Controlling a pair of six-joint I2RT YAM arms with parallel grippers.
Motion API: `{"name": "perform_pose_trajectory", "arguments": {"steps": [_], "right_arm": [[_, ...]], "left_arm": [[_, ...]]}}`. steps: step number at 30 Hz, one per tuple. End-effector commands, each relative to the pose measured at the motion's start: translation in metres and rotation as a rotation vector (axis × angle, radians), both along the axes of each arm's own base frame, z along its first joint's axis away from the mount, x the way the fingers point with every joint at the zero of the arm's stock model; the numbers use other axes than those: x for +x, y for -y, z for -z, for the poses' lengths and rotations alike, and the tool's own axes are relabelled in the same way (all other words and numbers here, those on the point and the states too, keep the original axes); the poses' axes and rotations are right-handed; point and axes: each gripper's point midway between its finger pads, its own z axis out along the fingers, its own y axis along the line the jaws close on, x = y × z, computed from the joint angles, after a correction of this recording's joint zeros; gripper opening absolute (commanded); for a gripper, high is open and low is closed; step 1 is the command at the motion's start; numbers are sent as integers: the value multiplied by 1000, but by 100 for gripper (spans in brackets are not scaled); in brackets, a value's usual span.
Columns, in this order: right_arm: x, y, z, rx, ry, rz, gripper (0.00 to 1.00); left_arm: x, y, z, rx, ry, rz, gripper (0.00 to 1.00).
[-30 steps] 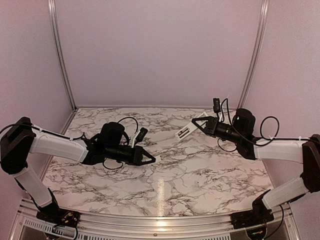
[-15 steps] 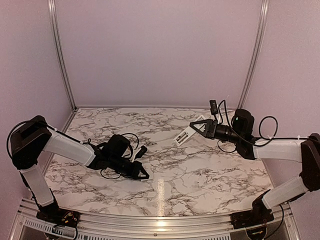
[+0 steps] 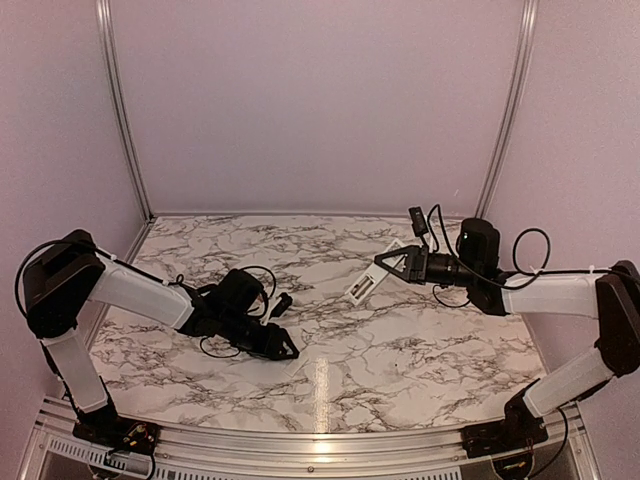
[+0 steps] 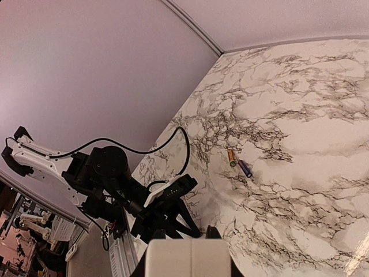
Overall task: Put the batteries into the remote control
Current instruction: Place the battery cover at the center of the board, then pick up the battery from the center of the board.
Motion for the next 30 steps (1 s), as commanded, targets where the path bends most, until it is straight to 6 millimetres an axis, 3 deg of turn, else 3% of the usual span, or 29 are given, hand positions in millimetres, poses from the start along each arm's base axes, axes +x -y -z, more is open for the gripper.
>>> {"name": "perform_pose_trajectory", "arguments": {"steps": [1,8,13,16,22,30], "right_arm": [[5,-2,-3,-23,-1,-17,0],[1,-2,10,-48,-32,-34,0],[-3,-1,12,-62,-29,-41,0],[-6,1,11,-67,-24,-41,0],[-11,3,13,-69,-19,-46,0],[-16,5,12,-54,-6,-50,0]], "left_arm": [[13,-5,-15,66,89,-6,49],[44,-10,-77,128,368,52,71],[78,-23,-94,290,529,134,77],[98,-30,-97,362,570,155,75],[114,-28,-96,420,690,275,75],[137,-40,-60,470,641,479,68]]}}
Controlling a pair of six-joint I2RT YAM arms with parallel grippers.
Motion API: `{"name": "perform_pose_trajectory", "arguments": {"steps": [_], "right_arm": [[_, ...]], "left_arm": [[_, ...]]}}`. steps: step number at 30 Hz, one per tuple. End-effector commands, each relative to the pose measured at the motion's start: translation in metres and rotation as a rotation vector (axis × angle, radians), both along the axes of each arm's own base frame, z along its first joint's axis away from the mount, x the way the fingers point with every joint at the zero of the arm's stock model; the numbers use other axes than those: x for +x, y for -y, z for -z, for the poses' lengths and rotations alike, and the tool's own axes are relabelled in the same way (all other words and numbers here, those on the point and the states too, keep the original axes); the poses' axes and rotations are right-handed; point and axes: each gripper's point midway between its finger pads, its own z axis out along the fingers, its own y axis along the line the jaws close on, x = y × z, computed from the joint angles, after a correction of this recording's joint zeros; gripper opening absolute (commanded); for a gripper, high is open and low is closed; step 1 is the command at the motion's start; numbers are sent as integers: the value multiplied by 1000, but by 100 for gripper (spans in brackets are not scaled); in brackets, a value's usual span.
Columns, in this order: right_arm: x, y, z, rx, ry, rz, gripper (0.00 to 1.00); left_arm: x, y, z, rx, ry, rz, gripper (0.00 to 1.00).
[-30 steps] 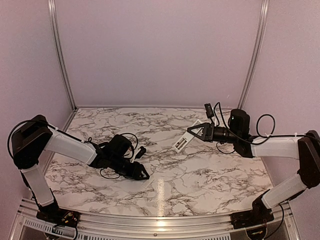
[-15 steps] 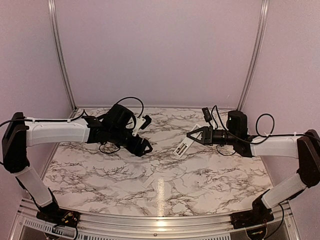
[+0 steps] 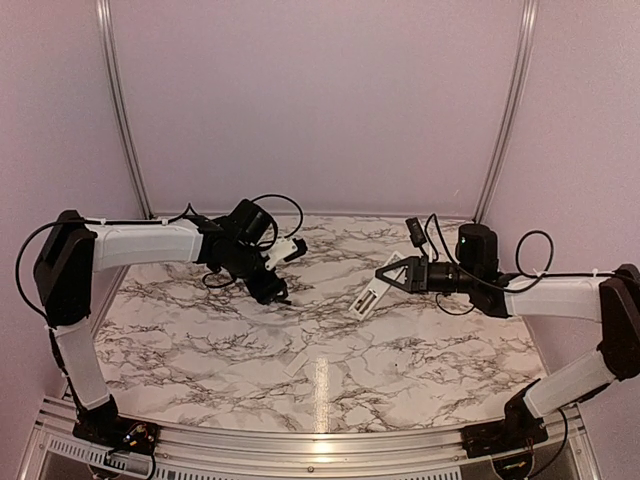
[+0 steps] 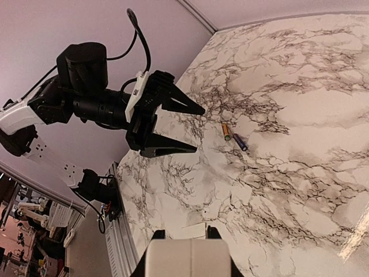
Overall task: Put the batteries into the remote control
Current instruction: Pick up the battery from the center of the board.
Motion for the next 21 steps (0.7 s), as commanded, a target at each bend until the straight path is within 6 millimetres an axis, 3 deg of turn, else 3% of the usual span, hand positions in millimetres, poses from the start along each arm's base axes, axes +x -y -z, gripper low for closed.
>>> {"name": "perform_pose_trajectory", "arguments": {"steps": [1,10,21], "right_arm": [[-3,2,-9,20,38,-9,0],[-6,3,-6,34,29,-5,0],[-4,3,-6,37,28,1,0]], "left_arm": [[9,-13,22,101,-40,137,66],[17,-5,55,192,-148,252,50],[24,3,73,233,-189,294,35]]}}
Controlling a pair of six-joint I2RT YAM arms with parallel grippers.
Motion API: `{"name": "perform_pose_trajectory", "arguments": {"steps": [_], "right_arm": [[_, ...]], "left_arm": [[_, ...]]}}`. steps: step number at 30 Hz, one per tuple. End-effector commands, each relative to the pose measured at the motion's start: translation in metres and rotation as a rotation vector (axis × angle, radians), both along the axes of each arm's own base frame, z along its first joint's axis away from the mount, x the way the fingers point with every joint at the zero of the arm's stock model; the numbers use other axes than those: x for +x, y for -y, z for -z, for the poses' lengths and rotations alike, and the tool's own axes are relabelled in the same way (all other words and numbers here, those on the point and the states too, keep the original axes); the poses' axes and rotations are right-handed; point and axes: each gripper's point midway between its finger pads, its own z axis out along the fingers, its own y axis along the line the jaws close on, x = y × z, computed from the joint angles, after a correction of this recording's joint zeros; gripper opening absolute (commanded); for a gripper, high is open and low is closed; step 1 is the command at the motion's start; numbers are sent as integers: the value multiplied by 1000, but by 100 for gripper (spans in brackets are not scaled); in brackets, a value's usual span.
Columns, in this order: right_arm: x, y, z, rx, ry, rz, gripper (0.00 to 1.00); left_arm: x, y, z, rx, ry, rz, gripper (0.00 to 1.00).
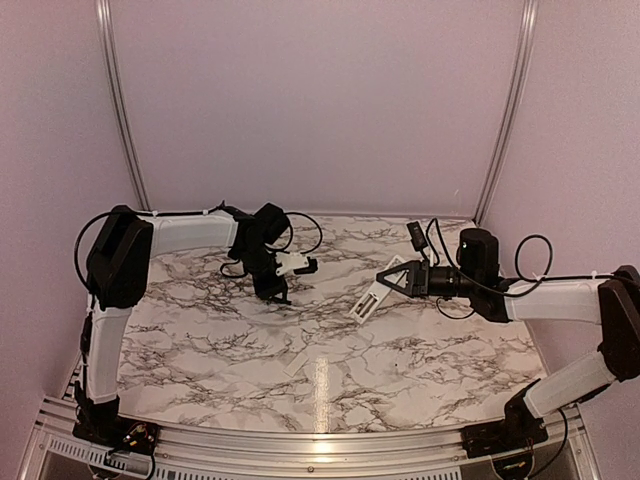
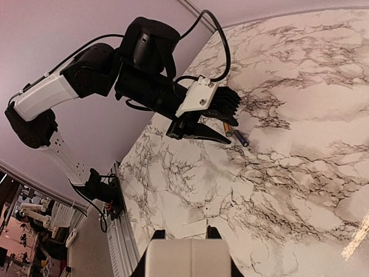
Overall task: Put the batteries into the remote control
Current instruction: Pick up the battery from the center of the board.
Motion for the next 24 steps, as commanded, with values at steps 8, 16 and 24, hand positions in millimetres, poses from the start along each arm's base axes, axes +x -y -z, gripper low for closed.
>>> {"name": "perform_pose_trajectory", "arguments": {"steps": [8,16,24], "right_arm": [[3,1,-10,24,33,2,0],[3,2,-12,18,39,6,0],[2,4,-10,-5,35,16,0]], "left_arm": [[-4,7,22,54,-35,61,29],[-2,10,34,100,-13,81,11],[-2,51,15,-38,-22,51,0]]}}
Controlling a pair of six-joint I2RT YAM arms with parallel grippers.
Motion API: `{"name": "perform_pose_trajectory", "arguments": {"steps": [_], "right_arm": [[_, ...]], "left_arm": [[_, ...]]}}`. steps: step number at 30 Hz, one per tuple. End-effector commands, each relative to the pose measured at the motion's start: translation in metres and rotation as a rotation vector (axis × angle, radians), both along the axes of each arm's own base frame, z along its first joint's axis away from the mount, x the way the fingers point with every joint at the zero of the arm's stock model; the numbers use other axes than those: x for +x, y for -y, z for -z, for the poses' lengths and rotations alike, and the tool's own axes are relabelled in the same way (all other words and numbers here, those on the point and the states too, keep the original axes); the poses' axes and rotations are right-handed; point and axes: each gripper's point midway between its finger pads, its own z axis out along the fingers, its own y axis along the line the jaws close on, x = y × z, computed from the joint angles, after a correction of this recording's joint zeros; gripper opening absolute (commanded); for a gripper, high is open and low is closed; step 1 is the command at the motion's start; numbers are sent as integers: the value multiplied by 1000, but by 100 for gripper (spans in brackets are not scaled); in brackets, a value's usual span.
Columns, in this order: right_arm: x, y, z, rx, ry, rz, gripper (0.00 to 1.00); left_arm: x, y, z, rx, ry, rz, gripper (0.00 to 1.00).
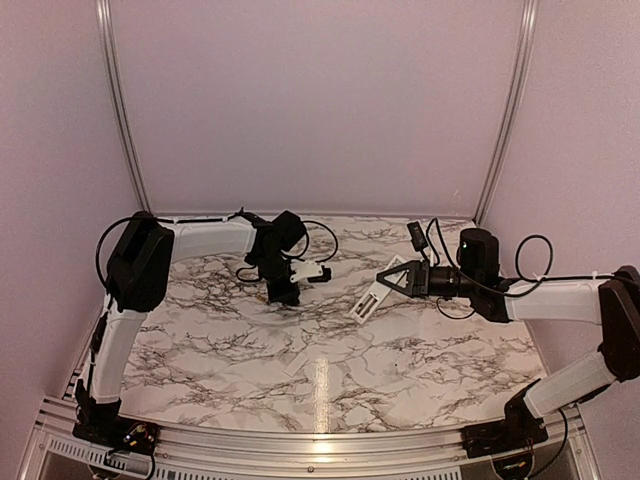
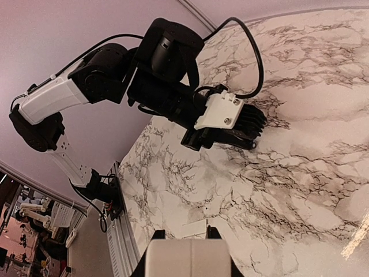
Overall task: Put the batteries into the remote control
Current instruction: Pick up the battery from the center of the board.
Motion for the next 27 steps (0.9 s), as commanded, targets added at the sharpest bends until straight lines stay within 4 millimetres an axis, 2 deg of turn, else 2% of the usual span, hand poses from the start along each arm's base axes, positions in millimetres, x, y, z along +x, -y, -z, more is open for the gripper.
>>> {"name": "perform_pose_trajectory", "arguments": {"steps": [1,2,5,9,14,15,18,20,22,24,27], "right_arm": [[2,4,-9,-11,33,17,0],[1,5,-10,-14,34,19,0],[2,6,-6,-18,2,31,0],[2,5,10,-22,-82,39,0],[0,-3,21,-40,-127,25,0],[-1,-5,21,-45,-126,19,0],[-3,-13,26,-69,-136,1,0],[-2,-18,28,-83,-143,0,0],[-2,-23,34,-94,-164,2,0],[-1,-27,42,-106,-197,5,0],[-2,-33,54,-120,-254,5,0]], "left_arm": [[0,28,-12,-99,-18,-41,0],[-1,31,-15,-118,-21,-61,0],[-5,35,-42,-211,13,-127,0],[-7,36,-97,-429,101,-231,0],[-21,26,-165,-681,122,-383,0],[-27,21,-168,-713,108,-412,0],[-39,14,-198,-860,73,-528,0],[-44,7,-206,-893,69,-616,0],[-56,8,-210,-936,54,-645,0],[-72,15,-206,-936,108,-646,0],[-99,29,-189,-920,190,-617,0]]}}
